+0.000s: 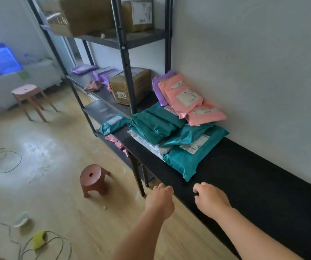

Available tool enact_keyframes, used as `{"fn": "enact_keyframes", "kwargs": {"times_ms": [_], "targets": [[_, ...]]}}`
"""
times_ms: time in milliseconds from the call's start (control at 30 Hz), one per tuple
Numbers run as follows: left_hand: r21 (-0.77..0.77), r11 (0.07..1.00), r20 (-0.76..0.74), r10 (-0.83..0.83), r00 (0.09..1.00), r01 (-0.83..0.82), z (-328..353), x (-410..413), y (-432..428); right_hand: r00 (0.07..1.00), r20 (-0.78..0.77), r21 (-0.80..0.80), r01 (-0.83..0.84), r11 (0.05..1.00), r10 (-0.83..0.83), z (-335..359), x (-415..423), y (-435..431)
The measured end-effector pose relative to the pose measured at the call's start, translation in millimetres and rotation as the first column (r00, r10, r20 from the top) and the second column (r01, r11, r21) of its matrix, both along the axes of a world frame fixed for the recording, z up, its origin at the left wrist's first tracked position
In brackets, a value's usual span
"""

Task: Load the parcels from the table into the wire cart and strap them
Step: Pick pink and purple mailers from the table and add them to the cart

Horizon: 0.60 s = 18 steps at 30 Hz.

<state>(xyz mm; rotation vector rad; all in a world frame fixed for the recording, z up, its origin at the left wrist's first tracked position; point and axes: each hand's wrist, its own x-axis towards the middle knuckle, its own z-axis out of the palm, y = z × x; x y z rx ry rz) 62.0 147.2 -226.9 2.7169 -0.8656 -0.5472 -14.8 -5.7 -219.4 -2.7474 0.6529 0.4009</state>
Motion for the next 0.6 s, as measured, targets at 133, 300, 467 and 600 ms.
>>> {"fn": "enact_keyframes", "kwargs": {"times_ms": [133,300,467,600], "targets": [[-0.073,0.997,0.101,0.01,0.995,-0.002,15.4,31.8,-24.2,0.997,0.043,-0.006,0.061,0.998,-0.061,9.2,26.6,-19.1],[-0.209,0.978,0.199,0.059,0.978,-0.016,41.4,76.6,-59.1,0.983,0.118,-0.025,0.143,0.989,-0.139,28.8,57.1,-44.5],[-0.295,0.955,0.236,0.043,0.971,0.03,60.7,124.9,-98.5,0.934,0.235,-0.004,0.279,0.96,-0.27,47.1,101.9,-73.1],[-0.32,0.945,0.265,0.028,0.964,0.06,75.2,173.7,-128.0,0.87,0.325,0.076,0.366,0.928,-0.37,63.2,148.7,-94.5]]}}
